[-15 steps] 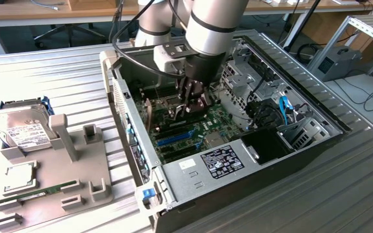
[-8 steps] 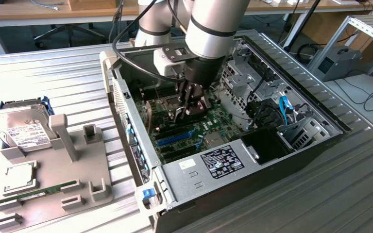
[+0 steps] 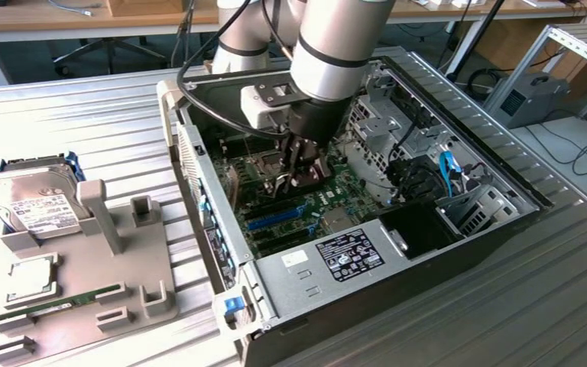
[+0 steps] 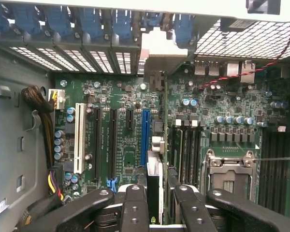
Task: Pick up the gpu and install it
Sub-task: 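Insert the gpu into the slot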
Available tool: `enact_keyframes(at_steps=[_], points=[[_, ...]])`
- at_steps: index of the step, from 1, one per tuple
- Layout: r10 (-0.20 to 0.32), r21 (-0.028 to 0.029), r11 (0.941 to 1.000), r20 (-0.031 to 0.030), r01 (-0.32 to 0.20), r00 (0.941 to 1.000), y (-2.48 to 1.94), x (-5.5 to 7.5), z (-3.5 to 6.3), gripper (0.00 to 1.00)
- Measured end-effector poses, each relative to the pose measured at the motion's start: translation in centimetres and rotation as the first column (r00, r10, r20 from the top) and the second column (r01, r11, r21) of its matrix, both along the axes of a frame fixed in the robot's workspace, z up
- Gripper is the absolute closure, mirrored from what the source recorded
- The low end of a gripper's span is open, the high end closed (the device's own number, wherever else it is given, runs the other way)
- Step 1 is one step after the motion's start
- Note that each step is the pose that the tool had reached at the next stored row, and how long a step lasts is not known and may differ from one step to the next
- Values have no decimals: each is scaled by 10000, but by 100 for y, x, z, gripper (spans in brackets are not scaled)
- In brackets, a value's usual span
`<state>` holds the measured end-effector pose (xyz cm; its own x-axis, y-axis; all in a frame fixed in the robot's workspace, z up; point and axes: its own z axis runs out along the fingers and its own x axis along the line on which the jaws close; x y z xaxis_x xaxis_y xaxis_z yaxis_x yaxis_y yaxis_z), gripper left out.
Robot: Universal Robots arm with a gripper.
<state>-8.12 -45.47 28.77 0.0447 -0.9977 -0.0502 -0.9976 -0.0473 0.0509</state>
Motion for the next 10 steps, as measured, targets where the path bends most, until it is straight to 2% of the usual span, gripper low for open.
enact_keyframes(at_steps=[3,6,10], points=[[0,-43,10000,0,0,10000,-3,-13,-22,74],[-16,-169,9999,2,16,10000,-3,-55,-56,74],[-51,-263,9996,4,51,10000,-3,-94,-85,74]])
